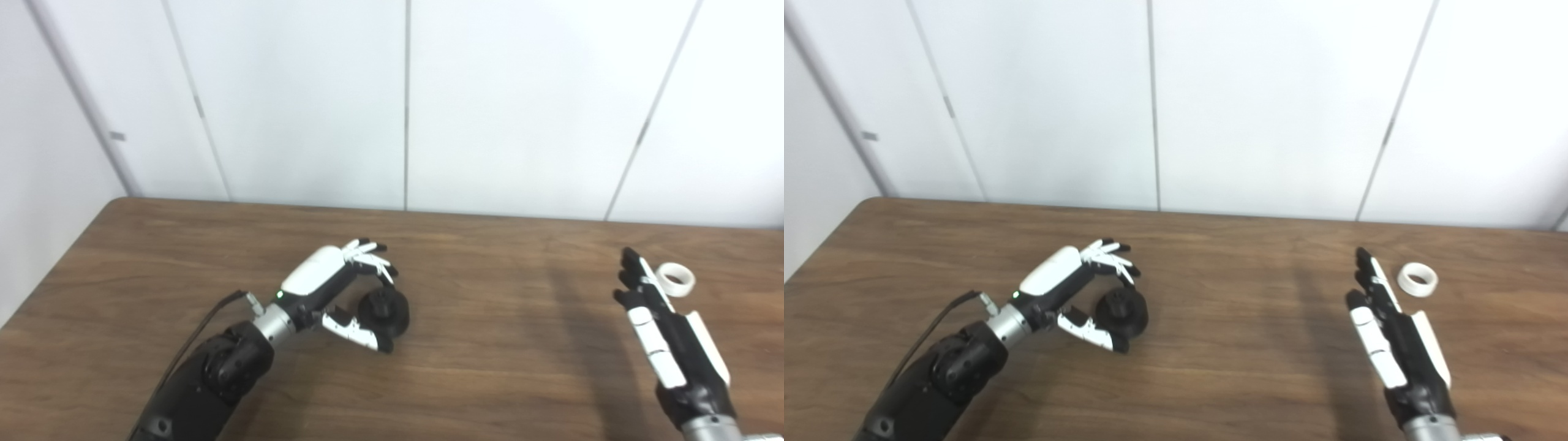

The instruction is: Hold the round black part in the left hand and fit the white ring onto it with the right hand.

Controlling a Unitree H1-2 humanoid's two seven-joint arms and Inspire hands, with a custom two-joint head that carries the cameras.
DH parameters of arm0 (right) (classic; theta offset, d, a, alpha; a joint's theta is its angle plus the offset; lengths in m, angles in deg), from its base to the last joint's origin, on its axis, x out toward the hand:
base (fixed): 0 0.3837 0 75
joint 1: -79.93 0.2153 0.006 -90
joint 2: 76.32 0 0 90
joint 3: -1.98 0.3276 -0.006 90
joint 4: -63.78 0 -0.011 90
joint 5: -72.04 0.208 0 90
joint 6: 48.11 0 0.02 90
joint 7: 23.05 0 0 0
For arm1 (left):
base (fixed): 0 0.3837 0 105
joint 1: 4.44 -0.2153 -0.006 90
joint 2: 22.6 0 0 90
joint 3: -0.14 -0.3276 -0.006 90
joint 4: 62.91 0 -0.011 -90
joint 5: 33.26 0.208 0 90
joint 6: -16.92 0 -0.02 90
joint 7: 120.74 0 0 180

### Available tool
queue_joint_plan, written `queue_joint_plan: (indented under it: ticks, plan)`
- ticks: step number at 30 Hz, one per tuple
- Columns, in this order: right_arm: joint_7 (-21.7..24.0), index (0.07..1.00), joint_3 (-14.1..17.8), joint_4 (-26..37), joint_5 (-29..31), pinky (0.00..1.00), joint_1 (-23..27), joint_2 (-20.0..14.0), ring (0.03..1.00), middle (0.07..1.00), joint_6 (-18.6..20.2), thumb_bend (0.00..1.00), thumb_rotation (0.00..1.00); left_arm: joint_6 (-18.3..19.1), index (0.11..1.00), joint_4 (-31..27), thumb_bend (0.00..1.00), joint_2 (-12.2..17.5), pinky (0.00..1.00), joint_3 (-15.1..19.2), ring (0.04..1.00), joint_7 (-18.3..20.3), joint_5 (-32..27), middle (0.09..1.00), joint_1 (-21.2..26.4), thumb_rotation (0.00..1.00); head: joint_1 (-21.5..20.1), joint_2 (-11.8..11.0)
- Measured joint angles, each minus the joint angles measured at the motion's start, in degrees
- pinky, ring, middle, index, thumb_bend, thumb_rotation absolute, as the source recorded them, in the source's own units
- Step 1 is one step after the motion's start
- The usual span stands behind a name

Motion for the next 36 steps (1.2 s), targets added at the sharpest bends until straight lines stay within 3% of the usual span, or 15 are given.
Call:
queue_joint_plan:
  ticks: [6,13,19,26,28,36]
  plan:
    - [0.0,0.957,-0.7,-0.2,-0.4,0.92,-0.2,0.4,0.975,0.988,-1.4,0.48,0.86,-0.3,0.481,-1.2,0.52,-2.9,1.00,-2.6,0.997,2.7,0.3,0.841,0.0,0.06,-2.2,0.5]
    - [-0.2,0.957,-1.1,1.4,-2.0,0.91,-0.3,1.1,0.969,0.983,-1.4,0.50,0.87,-0.4,0.481,-0.8,0.52,-5.6,1.00,-5.1,1.000,3.2,1.5,0.884,0.2,0.06,-4.4,1.3]
    - [-0.5,0.949,-1.1,2.9,-2.4,0.90,-0.5,1.3,0.960,0.974,-1.0,0.51,0.86,-0.4,0.481,1.4,0.52,-6.5,1.00,-6.6,1.000,3.3,4.0,0.897,0.6,0.06,-7.6,2.5]
    - [-0.6,0.945,-1.5,7.6,-4.1,0.88,-0.6,1.9,0.954,0.971,2.4,0.50,0.89,-0.5,0.481,1.3,0.52,-6.6,1.00,-7.6,1.000,4.3,5.0,0.885,1.2,0.05,-10.1,3.8]
    - [-0.6,0.943,-1.6,8.9,-4.3,0.88,-0.6,1.9,0.954,0.971,3.0,0.51,0.89,-0.6,0.481,1.4,0.52,-6.3,1.00,-8.8,1.000,3.6,5.5,0.878,1.6,0.05,-11.1,4.4]
    - [-0.6,0.935,-1.7,14.2,-5.3,0.89,-0.4,2.3,0.951,0.964,6.3,0.57,0.87,-2.3,0.482,4.5,0.52,-2.6,1.00,-18.2,1.000,-5.5,7.5,0.866,5.9,0.05,-12.4,5.0]
